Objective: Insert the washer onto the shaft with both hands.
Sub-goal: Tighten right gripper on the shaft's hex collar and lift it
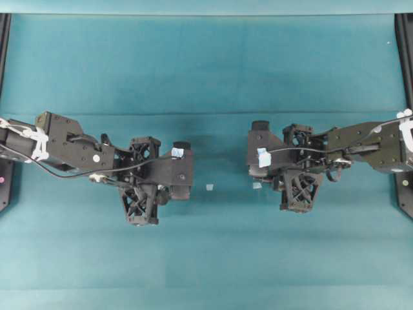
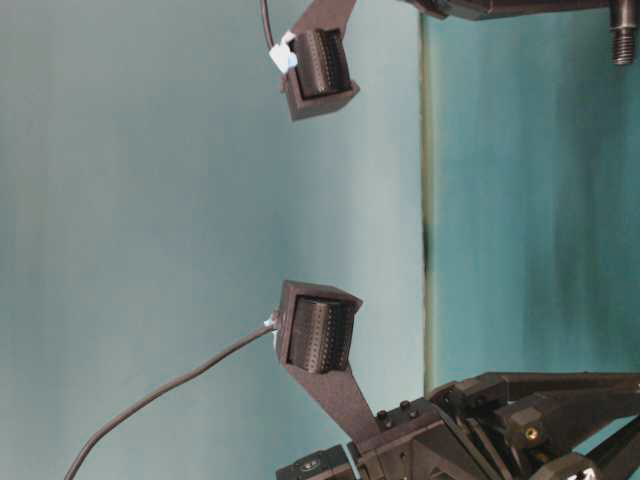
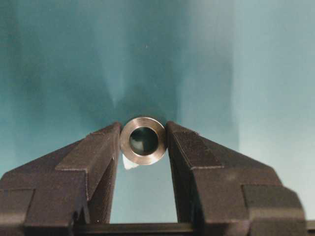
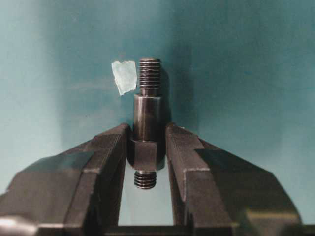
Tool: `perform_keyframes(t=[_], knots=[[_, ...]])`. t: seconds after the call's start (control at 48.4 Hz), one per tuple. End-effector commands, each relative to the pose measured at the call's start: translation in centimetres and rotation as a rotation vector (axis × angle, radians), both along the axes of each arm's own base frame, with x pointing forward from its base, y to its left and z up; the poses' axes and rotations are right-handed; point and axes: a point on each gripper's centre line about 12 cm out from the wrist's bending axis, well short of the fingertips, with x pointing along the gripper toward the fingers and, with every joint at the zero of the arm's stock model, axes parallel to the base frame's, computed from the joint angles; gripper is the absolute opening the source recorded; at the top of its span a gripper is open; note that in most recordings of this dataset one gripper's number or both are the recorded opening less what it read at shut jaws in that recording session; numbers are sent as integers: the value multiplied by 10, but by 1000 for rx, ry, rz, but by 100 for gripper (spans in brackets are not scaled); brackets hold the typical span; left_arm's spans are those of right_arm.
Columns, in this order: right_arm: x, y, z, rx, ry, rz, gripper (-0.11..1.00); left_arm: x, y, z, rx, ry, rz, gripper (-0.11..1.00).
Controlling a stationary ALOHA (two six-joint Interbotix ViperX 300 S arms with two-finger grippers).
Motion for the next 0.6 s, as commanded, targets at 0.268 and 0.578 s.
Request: perform_keyframes(t=[0.268,0.578], knots=[[-6,-2,4,-3,-15,-7,0,1,0,3,1,-9,-1,37],[-6,-2,32,-7,-101,-8,0,1,-1,3,-1,-9,2,37]])
